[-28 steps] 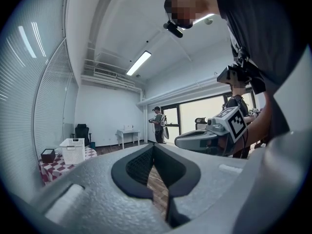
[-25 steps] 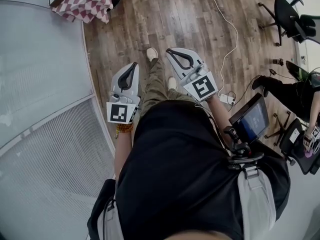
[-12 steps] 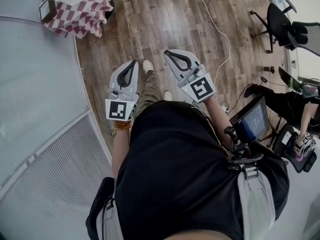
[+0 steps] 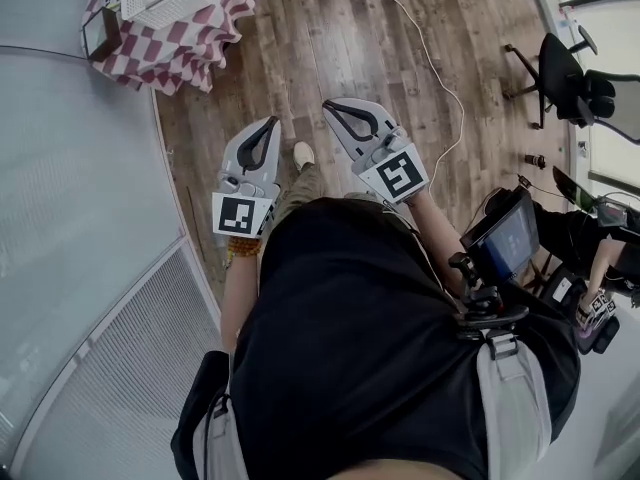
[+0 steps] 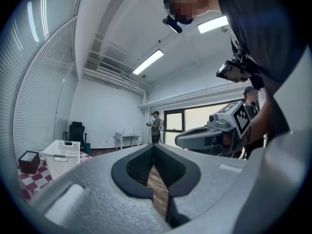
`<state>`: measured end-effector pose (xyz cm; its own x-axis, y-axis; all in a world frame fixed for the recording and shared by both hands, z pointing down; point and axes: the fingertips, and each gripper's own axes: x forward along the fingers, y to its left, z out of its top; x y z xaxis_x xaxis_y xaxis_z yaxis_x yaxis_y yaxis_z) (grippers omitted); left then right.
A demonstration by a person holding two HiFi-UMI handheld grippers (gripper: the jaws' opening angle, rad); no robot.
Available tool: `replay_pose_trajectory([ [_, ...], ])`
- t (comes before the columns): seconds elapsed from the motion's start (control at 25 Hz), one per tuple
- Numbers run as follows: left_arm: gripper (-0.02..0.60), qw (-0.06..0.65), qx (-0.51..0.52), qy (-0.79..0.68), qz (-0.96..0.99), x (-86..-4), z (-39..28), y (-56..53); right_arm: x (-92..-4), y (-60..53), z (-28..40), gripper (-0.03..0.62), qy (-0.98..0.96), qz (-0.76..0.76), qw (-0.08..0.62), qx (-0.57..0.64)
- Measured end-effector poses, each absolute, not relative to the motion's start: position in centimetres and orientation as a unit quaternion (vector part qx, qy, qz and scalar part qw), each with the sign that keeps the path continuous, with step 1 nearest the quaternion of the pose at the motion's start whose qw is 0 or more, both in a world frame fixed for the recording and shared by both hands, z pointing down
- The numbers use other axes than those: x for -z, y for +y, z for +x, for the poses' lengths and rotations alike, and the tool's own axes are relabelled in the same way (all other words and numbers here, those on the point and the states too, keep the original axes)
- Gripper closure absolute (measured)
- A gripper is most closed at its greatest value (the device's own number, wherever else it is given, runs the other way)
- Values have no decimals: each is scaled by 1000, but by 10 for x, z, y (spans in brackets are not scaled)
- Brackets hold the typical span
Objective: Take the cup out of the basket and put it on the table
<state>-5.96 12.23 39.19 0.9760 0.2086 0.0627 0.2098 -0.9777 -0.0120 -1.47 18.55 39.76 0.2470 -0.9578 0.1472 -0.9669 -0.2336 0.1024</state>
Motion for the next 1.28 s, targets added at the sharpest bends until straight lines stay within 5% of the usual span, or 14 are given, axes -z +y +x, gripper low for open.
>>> replay_pose_trajectory([
  [0.48, 575, -15, 38, -96, -995, -411, 2, 40, -412, 102, 62, 582, -614, 783, 91, -44],
  [1.28, 575, -18, 95, 36, -995, -413, 188, -77, -438, -52, 290, 582, -699, 708, 67, -81],
])
